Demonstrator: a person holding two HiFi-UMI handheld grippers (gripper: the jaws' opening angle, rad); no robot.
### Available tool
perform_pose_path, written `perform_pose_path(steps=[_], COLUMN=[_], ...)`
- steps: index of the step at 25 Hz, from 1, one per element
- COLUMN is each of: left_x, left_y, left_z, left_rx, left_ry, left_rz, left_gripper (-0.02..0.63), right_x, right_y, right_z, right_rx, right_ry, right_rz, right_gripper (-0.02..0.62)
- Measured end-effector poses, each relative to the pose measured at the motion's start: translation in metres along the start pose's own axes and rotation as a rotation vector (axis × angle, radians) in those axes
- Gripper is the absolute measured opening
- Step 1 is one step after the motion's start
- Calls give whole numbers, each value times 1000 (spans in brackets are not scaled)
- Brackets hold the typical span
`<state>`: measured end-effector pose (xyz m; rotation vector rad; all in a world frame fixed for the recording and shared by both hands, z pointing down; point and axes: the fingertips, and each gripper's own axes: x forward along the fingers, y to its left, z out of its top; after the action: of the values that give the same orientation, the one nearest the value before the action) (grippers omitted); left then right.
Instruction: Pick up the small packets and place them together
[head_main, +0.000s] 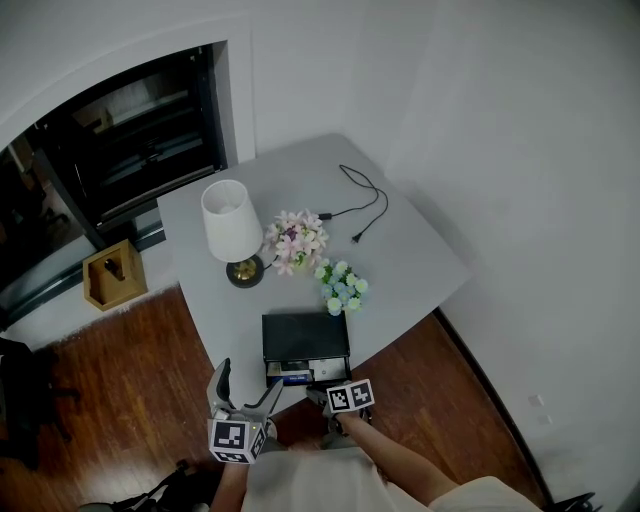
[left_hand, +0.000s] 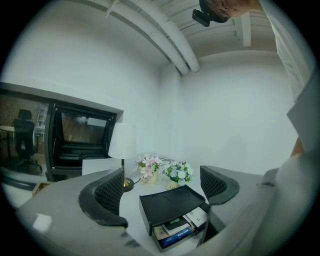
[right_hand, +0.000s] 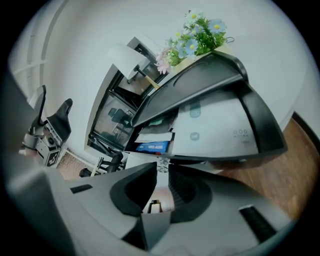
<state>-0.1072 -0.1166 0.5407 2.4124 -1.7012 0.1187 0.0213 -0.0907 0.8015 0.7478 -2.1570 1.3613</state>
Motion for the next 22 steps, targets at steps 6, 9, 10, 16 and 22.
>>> perform_pose_path(steps=[6,9,10,16,22], left_x=[-2,-2,-2,-1,4], left_y=[-5,-7,-7,-10,-16], left_z=[-3,-6,-7,-10,-7], left_rx=[7,5,3,-5,-3], left_ry=[11,16,16,16,13], left_rz=[-21,-27,-28,-34,-50], left_gripper=[443,443,443,443,443], right_x=[-5,-3,-2,-4,-22], right_y=[7,9,8,8,13], right_z=[-32,-43,-44,-50,-50], right_rx=[-4,-1,-2,7,-46], right_ry=[30,45,49,93,90], right_rz=[-8,-8,-10,15,54], right_gripper=[66,66,66,67,113])
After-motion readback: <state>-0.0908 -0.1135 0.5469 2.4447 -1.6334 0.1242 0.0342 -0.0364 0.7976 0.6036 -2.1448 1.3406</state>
